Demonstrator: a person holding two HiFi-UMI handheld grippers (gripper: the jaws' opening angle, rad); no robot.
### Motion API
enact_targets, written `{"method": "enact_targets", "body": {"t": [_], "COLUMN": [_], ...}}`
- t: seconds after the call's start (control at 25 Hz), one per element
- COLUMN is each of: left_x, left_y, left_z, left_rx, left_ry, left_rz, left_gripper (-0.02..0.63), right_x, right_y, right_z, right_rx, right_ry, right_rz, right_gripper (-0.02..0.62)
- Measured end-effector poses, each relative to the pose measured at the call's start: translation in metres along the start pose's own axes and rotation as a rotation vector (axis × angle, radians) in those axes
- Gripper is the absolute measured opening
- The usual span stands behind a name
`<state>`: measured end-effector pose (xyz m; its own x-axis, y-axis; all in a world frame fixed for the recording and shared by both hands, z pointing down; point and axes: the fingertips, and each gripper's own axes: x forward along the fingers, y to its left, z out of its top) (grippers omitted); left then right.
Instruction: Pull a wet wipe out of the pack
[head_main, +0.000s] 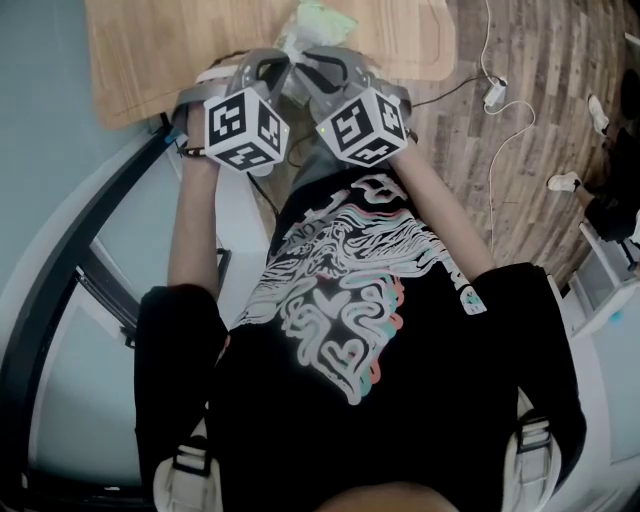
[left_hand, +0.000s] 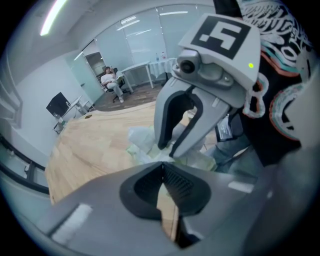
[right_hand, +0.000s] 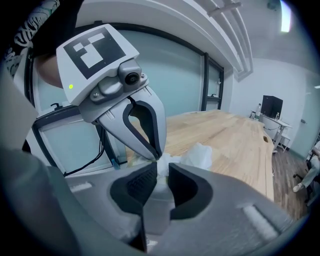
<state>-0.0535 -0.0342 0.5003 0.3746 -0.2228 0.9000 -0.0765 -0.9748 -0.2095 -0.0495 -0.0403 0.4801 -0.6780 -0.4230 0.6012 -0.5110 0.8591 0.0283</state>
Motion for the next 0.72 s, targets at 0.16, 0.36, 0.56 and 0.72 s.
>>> {"method": "enact_targets", "body": {"t": [0.16, 0.36, 0.56, 0.72], "left_x": [0.001, 0.0013, -0.0026, -0.0058], "left_y": [0.0008, -0.0008, -0.0012, -0.001], "left_z": [0.003, 0.0048, 0.0027, 0.0025], "left_rx": [0.017, 0.028, 0.028, 0.029], "left_ry": [0.0, 0.001, 0.007, 0.009], "left_rz": [0.003, 0.003, 0.006, 0.009], "left_gripper": [-0.009, -0.009, -0.009, -0.009], "right_x": [0.0042, 0.009, 0.0075, 0.007], "right_y": [-0.0006, -0.0006, 0.0003, 0.0002], "right_z": [-0.0011, -0.0044, -0.004, -0.0039], "right_rx": [-0.02, -0.016, 0.006, 0.006], "right_ry": [0.012, 0.036, 0.026, 0.022], "right_rz": [0.0, 0.019, 0.014, 0.005], "right_gripper": [0.069, 0.067, 0.066, 0.066]}}
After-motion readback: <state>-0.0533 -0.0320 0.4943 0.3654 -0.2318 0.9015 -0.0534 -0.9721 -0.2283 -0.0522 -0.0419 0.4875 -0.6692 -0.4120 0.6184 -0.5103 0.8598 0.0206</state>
